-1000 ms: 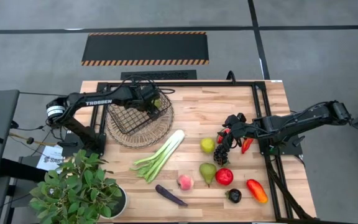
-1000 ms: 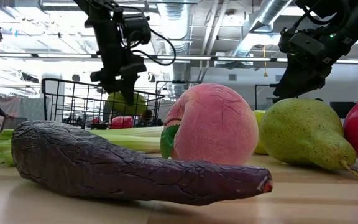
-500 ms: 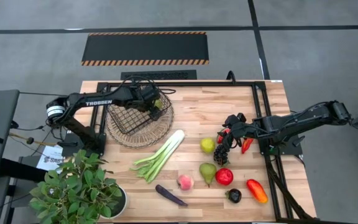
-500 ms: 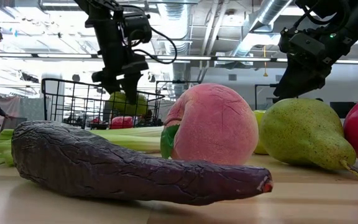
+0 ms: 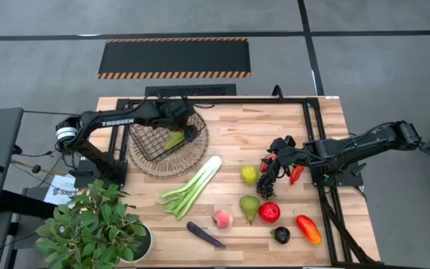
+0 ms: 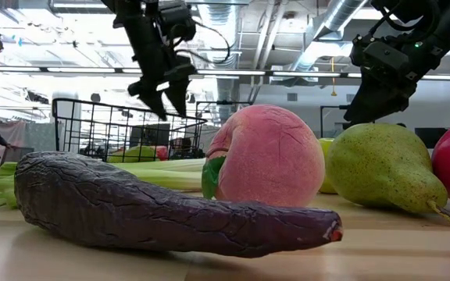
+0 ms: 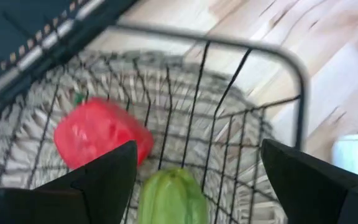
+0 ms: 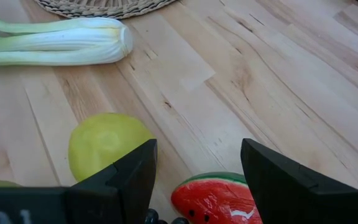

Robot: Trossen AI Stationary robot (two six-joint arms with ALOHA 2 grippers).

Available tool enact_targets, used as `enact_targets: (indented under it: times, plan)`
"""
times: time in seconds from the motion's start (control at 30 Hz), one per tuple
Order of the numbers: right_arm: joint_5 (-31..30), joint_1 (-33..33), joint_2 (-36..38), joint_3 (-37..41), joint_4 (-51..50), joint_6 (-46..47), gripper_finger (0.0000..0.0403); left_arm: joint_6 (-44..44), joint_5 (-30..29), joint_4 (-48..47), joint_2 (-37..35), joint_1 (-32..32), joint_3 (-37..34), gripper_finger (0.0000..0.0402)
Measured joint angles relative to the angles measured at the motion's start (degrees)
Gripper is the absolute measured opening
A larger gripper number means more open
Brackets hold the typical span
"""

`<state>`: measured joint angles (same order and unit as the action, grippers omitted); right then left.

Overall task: Build produce basket
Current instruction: Put the green apple into the wire basket

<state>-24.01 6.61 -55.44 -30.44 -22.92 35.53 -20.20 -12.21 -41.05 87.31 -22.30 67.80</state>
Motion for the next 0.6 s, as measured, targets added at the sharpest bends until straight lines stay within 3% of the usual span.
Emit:
enact_targets:
  times: [0.23,0.6]
  plan:
    - [0.00,0.02,0.00,0.00,0.00,0.00,0.0255,4.22,-0.03,0.43,0.00,3.15,7.95,0.0328]
    - [0.00,0.02,-0.02,-0.02,0.01,0.02,0.0255,9.58,4.72,17.41,3.54,14.60,8.97,0.0328]
